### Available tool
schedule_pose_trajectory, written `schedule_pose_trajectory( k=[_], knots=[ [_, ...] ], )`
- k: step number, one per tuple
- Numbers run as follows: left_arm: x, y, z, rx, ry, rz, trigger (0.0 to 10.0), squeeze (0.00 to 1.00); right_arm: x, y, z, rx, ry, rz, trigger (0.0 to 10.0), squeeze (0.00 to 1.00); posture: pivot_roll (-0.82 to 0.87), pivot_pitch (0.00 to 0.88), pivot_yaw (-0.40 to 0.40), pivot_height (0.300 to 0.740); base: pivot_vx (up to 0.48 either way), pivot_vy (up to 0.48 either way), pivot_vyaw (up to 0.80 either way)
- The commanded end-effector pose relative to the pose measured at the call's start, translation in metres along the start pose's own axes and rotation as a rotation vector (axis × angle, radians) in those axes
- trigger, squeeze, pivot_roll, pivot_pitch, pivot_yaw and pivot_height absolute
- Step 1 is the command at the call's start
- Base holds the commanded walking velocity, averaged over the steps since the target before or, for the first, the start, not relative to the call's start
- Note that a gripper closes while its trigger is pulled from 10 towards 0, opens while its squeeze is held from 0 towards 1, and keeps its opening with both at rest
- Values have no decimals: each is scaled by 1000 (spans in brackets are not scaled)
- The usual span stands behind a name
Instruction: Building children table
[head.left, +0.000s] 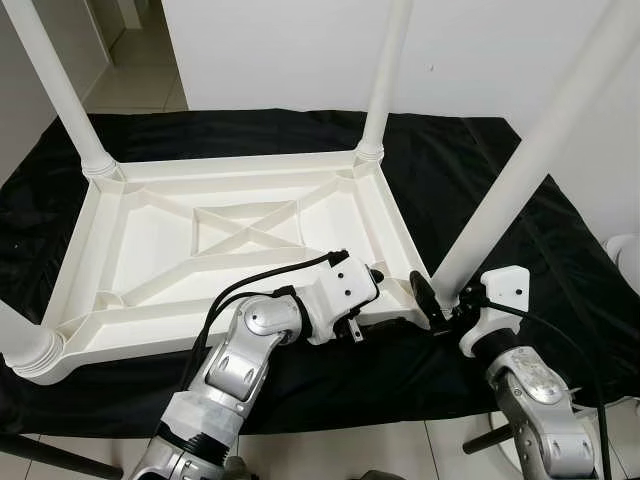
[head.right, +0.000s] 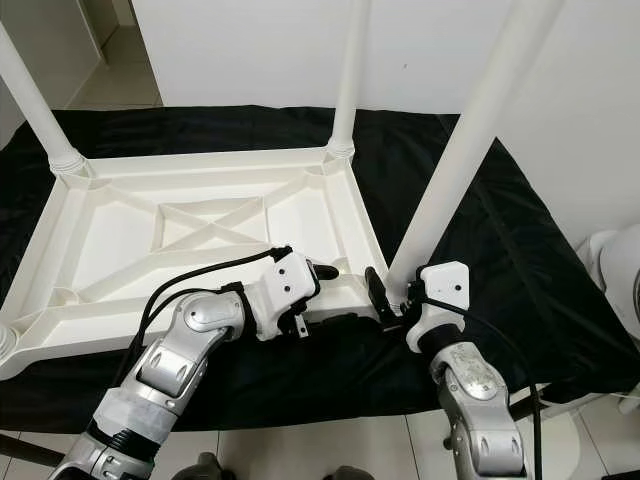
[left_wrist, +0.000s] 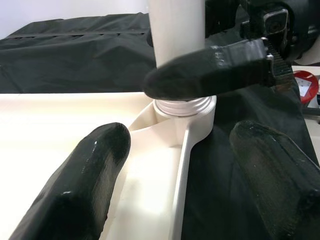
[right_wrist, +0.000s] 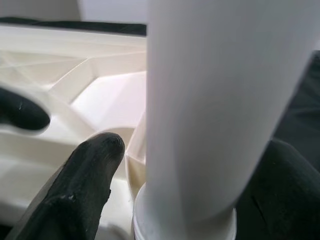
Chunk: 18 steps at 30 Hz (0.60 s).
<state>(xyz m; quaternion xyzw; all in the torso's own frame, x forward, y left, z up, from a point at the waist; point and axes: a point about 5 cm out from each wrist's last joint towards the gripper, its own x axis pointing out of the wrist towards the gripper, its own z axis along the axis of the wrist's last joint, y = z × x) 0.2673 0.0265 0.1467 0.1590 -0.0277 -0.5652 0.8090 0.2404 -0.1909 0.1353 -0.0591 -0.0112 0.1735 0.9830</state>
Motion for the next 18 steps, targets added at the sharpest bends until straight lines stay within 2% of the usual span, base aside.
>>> schedule_pose_trajectory(
  k=[1,6,8,13,14,15,16,17,18],
  knots=[
    [-5,4,0,-29,-5,58,10000,0,3,-6,-3,1,9,78,10000,0,-36,0,-11,740,0,0,0],
    [-8,5,1,-41,-9,37,10000,0,11,-12,-8,-8,45,180,10000,0,-28,0,-9,740,0,0,0],
    [-8,6,2,-38,-8,41,10000,0,20,-19,-10,-39,58,222,10000,0,-16,0,-11,740,0,0,0],
    [-8,6,2,-38,-9,43,10000,0,25,-20,-11,-54,58,244,10000,0,-16,0,-11,740,0,0,0],
    [-7,5,3,-37,-11,41,10000,0,31,-19,-11,-65,56,275,8039,0,-8,0,-14,740,0,0,0],
    [-6,3,4,-36,-12,39,10000,0,36,-17,-11,-72,52,301,4706,0,-8,0,-15,740,0,0,0],
    [-5,2,5,-35,-14,38,10000,0,38,-15,-11,-74,51,318,4706,0,-8,0,-15,740,0,0,0],
    [-4,2,6,-36,-15,37,10000,0,40,-15,-11,-70,46,334,2980,0,-7,0,-15,740,0,0,0],
    [-4,1,7,-37,-15,36,10000,0,40,-15,-11,-67,43,342,2980,0,-7,0,-15,740,0,0,0]
  ],
)
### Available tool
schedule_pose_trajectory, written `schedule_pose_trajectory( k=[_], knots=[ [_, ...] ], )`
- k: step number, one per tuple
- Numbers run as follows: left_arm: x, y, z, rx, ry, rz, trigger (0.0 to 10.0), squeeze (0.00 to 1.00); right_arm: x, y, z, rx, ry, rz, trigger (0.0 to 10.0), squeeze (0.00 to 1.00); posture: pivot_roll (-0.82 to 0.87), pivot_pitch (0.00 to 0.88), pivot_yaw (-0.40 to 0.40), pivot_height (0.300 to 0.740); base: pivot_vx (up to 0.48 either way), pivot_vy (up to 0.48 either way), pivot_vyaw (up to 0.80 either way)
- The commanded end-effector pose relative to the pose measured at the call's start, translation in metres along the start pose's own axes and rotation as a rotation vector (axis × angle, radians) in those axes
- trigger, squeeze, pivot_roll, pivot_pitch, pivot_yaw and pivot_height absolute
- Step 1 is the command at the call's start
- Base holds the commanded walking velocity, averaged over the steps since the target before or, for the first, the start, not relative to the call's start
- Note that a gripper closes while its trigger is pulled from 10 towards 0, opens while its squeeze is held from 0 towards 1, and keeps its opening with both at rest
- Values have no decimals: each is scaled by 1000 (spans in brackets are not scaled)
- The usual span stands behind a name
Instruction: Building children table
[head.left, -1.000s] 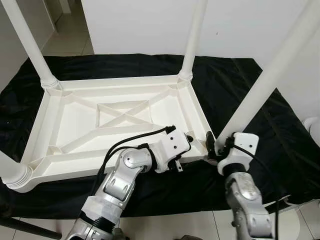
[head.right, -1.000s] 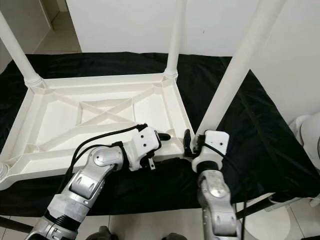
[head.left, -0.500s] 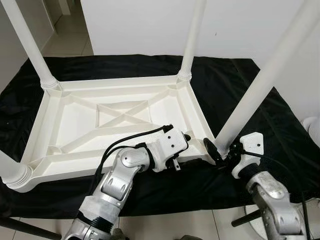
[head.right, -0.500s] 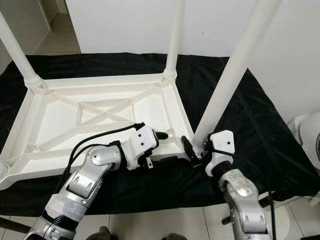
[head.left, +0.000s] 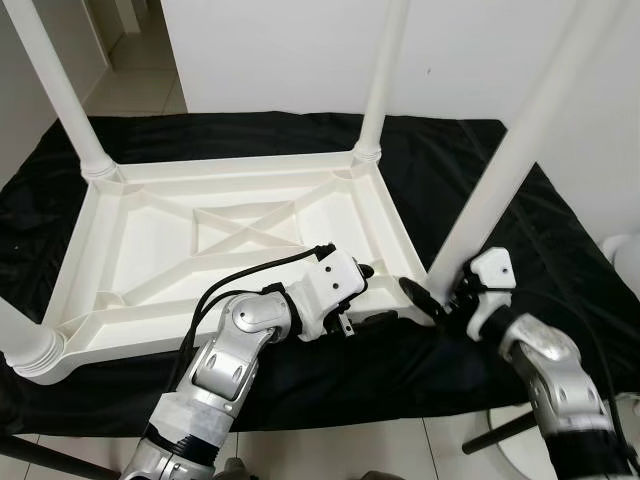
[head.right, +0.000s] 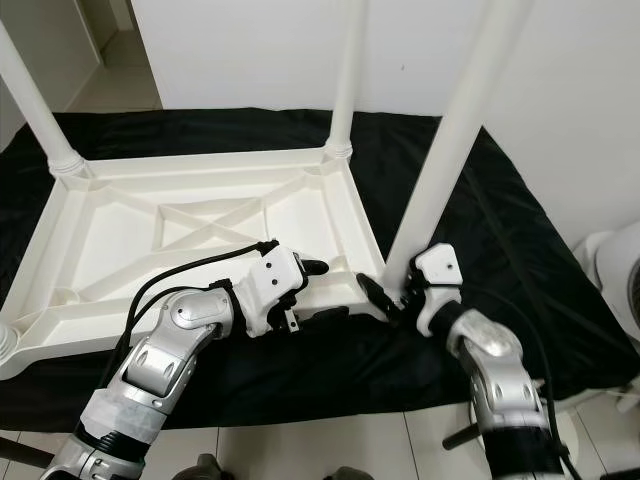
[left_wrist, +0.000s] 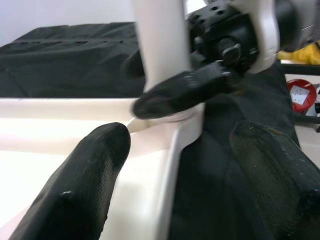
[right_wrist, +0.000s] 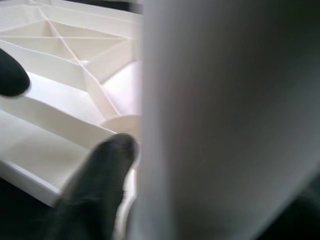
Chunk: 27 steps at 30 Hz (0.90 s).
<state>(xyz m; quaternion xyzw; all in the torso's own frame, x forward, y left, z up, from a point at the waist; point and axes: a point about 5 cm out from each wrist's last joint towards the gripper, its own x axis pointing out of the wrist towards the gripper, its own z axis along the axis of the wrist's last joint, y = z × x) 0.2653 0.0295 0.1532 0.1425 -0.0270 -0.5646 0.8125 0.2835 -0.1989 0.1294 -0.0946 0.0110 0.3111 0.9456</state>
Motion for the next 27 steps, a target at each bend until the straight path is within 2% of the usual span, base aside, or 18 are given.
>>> schedule_pose_trajectory(
  k=[1,2,3,9,10,11,12,13,15,20,23,24,27],
  knots=[
    [0,0,1,-9,2,31,10000,0,4,5,-2,-4,3,54,2980,0,-7,0,-15,740,0,0,0],
    [0,0,1,-10,2,32,10000,0,4,5,-2,-5,1,58,275,0,-8,0,-15,740,0,0,0],
    [1,0,1,-11,2,33,10000,0,4,4,-2,-9,1,55,0,0,-9,0,-16,740,0,0,0],
    [1,-1,1,-10,4,34,10000,0,0,6,-6,16,-4,37,0,0,-16,0,-12,740,0,0,0],
    [2,-1,1,-9,5,33,10000,0,-1,6,-8,23,-4,16,3765,0,-17,0,-12,740,0,0,0],
    [2,-1,1,-9,6,33,10000,0,-2,7,-9,35,0,-2,8824,0,-18,0,-11,740,0,0,0],
    [2,-1,1,-9,6,33,10000,0,-2,7,-9,35,0,-2,8824,0,-18,0,-11,740,0,0,0],
    [2,-1,0,-9,7,32,10000,0,-2,6,-11,41,5,-27,10000,0,-17,0,-13,740,0,0,0],
    [1,-1,0,-9,7,32,10000,0,-3,6,-11,42,7,-46,10000,0,-16,0,-15,740,0,0,0],
    [3,-1,1,-13,8,31,10000,0,-5,7,-8,62,5,-252,10000,0,-25,0,-20,740,0,0,0],
    [4,-2,1,-16,4,30,10000,0,-6,10,-8,60,12,-295,10000,0,-26,0,-22,740,0,0,0],
    [4,-3,1,-19,1,27,10000,0,-7,12,-10,107,21,-384,10000,0,-25,0,-23,740,0,0,0],
    [4,-4,1,-21,-1,25,10000,0,-9,14,-13,148,32,-451,10000,0,-25,0,-24,740,0,0,0]
  ],
)
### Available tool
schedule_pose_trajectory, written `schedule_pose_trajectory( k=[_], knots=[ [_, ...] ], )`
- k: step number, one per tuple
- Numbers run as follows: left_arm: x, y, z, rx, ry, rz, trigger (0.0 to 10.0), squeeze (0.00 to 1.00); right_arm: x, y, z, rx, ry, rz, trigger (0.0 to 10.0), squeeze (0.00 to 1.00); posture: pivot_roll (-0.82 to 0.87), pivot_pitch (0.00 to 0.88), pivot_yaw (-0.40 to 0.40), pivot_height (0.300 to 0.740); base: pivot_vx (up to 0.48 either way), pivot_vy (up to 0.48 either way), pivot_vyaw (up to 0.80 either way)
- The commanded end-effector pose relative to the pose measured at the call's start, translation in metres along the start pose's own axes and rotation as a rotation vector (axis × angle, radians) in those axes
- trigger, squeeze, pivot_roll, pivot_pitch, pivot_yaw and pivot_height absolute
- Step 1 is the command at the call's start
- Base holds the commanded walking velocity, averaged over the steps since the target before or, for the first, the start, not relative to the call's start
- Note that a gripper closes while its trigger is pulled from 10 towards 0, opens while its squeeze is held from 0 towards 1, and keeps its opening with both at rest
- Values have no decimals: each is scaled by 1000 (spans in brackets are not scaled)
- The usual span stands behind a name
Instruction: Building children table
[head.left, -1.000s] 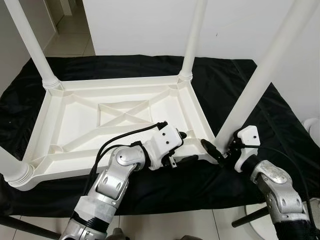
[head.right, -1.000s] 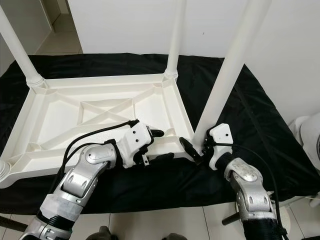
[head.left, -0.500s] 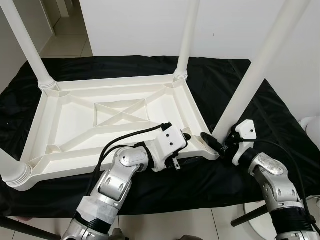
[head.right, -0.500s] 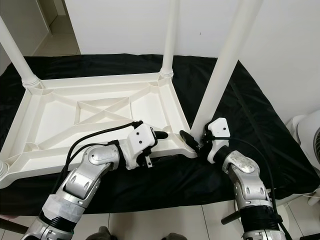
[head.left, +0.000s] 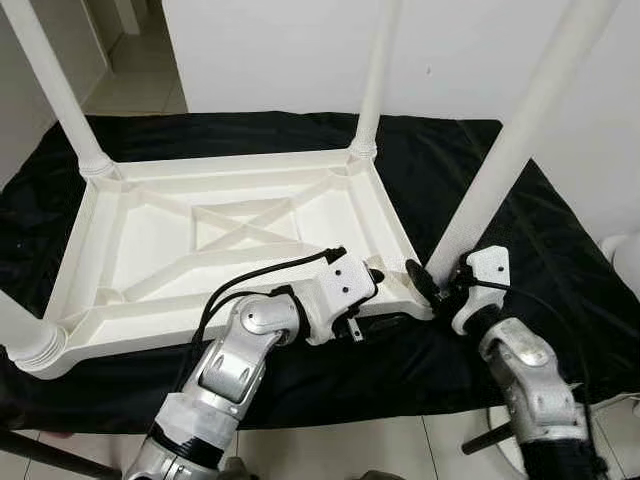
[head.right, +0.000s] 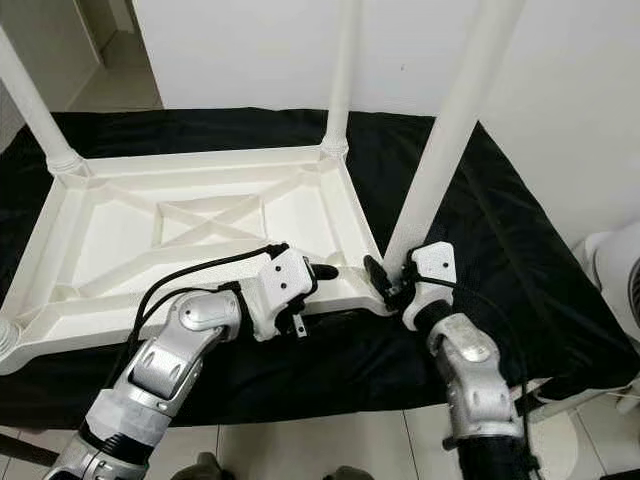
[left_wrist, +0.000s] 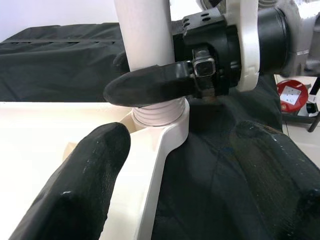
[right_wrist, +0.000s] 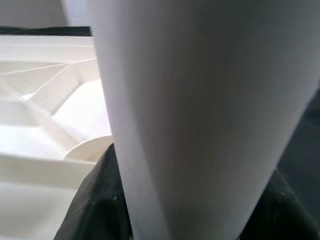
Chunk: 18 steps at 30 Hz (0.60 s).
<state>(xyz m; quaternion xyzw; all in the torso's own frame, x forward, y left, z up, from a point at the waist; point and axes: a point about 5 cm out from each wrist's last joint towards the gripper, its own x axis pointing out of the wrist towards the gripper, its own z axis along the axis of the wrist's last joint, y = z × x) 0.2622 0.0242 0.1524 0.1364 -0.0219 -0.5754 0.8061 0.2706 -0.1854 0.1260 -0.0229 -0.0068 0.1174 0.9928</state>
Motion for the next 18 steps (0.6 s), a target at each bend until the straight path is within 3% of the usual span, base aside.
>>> schedule_pose_trajectory(
  k=[1,2,4,12,18],
  knots=[
    [1,1,0,-8,0,52,10000,0,-7,-7,-12,9,77,-110,10000,0,-27,0,-23,740,0,0,0],
    [1,1,0,-8,0,52,10000,0,-7,-7,-12,9,77,-110,10000,0,-27,0,-23,740,0,0,0],
    [1,4,-1,-8,3,74,10000,0,-13,8,-13,62,83,-278,10000,0,-30,0,-26,740,0,0,0],
    [1,9,-1,3,5,118,10000,0,-11,26,-7,138,74,-535,10000,0,-24,0,-32,740,0,0,0],
    [1,10,-1,7,6,120,10000,0,-3,43,-4,152,85,-498,10000,0,-24,0,-31,740,0,0,0]
  ],
)
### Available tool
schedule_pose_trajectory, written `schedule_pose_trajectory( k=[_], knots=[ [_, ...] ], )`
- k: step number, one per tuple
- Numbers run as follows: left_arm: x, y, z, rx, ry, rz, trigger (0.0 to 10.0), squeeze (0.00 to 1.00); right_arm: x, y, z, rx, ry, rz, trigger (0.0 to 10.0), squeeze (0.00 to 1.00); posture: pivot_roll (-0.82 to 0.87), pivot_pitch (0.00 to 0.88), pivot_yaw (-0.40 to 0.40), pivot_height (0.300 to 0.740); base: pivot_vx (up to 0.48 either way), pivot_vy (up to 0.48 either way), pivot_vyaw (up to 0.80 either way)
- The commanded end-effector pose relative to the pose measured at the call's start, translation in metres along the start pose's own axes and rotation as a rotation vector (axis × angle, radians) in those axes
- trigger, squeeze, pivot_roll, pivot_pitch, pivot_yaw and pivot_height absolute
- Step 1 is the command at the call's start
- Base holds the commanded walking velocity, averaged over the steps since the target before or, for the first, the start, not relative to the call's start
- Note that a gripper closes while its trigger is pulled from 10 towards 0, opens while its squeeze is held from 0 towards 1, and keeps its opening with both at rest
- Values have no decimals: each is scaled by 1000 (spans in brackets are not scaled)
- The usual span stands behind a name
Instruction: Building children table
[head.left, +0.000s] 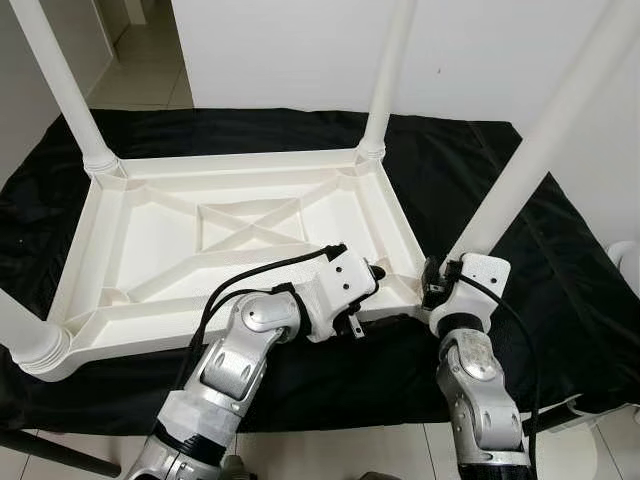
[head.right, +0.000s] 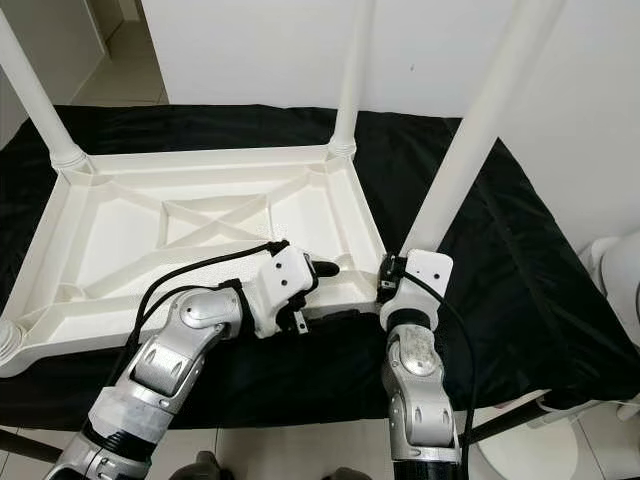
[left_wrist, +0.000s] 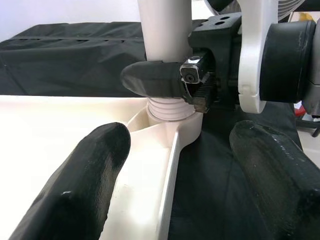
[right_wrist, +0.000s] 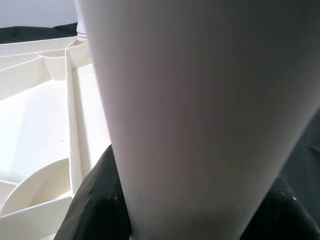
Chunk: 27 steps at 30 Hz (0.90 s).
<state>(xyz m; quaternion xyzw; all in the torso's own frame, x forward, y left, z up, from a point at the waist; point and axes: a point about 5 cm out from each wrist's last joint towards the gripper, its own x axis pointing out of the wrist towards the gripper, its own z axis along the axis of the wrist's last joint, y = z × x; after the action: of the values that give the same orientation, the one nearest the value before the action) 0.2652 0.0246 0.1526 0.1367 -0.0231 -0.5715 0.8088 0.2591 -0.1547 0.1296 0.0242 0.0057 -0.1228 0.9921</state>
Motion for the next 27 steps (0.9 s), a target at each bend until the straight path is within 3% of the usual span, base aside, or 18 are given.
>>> schedule_pose_trajectory(
  k=[1,2,4,5,9,11,12,13,14,27],
  knots=[
    [1,7,-1,6,7,111,10000,0,-4,9,-10,42,71,-19,10000,0,-24,0,-31,740,0,0,0],
    [1,7,-1,9,7,111,10000,0,-5,9,-10,49,67,-9,10000,247,-22,0,-31,740,0,0,0],
    [1,7,-1,11,7,111,10000,0,-5,9,-9,54,66,-7,10000,247,-22,0,-31,740,0,0,0],
    [1,7,-1,12,8,113,10000,0,-7,13,-6,90,43,42,10000,1000,-21,0,-32,740,0,0,0],
    [0,9,-1,16,10,121,10000,0,-9,18,2,117,-13,109,10000,1000,-19,0,-34,740,0,0,0],
    [1,10,0,19,9,130,10000,0,-9,13,4,88,-30,109,10000,1000,-15,0,-42,740,0,0,0],
    [1,10,1,19,7,134,10000,0,-9,10,4,72,-29,105,10000,439,-15,0,-42,740,0,0,0],
    [1,10,1,19,7,134,10000,0,-9,10,4,72,-29,105,10000,439,-15,0,-42,740,0,0,0],
    [0,12,1,16,5,144,10000,0,-9,4,3,56,-30,122,10000,0,-14,0,-46,740,0,0,0],
    [2,12,2,17,2,160,10000,0,-11,-12,8,17,-87,353,10000,0,-25,0,-38,740,0,0,0]
  ],
)
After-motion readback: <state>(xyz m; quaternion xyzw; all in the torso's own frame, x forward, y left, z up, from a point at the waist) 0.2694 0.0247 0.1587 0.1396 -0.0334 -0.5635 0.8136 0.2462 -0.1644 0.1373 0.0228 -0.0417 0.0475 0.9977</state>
